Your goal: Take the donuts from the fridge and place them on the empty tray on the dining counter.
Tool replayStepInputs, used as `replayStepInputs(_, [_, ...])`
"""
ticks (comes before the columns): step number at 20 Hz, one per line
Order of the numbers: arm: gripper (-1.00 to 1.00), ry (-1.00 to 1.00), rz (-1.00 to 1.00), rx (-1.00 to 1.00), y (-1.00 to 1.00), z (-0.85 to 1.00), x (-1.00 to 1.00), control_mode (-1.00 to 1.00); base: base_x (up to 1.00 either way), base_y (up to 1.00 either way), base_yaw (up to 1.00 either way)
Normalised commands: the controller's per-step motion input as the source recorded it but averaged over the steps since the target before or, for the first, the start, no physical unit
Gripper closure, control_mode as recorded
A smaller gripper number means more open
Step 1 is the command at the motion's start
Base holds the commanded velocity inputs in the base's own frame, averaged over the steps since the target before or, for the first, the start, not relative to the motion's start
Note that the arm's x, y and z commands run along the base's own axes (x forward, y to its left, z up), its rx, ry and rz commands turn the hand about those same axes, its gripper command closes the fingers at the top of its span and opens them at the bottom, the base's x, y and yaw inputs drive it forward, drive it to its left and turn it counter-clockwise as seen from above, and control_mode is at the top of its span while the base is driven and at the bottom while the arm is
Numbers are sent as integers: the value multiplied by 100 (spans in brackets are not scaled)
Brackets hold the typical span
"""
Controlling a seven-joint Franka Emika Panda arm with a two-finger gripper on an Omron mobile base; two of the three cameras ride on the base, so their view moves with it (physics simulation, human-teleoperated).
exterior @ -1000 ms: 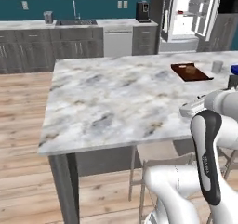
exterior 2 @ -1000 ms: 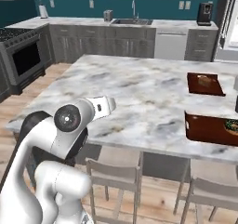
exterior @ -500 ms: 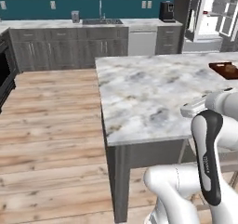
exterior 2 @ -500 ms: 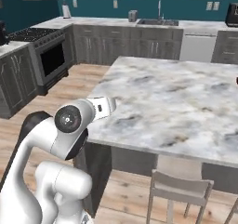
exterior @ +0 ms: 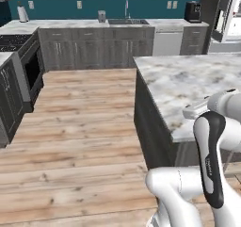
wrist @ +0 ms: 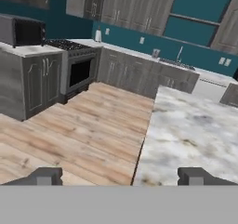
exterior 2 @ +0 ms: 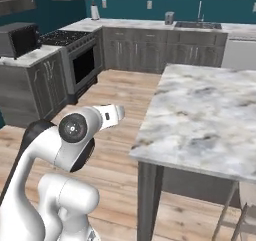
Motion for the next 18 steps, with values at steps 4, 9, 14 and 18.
replayStepInputs(4, [-100,0,0,0,0,0,0,100,83,100,-10])
replayStepInputs(9, [-100,0,0,0,0,0,0,100,100,99,-30])
replayStepInputs(14, [-100,0,0,0,0,0,0,100,100,73,-23])
replayStepInputs(18, [-100,0,0,0,0,0,0,100,100,29,-22])
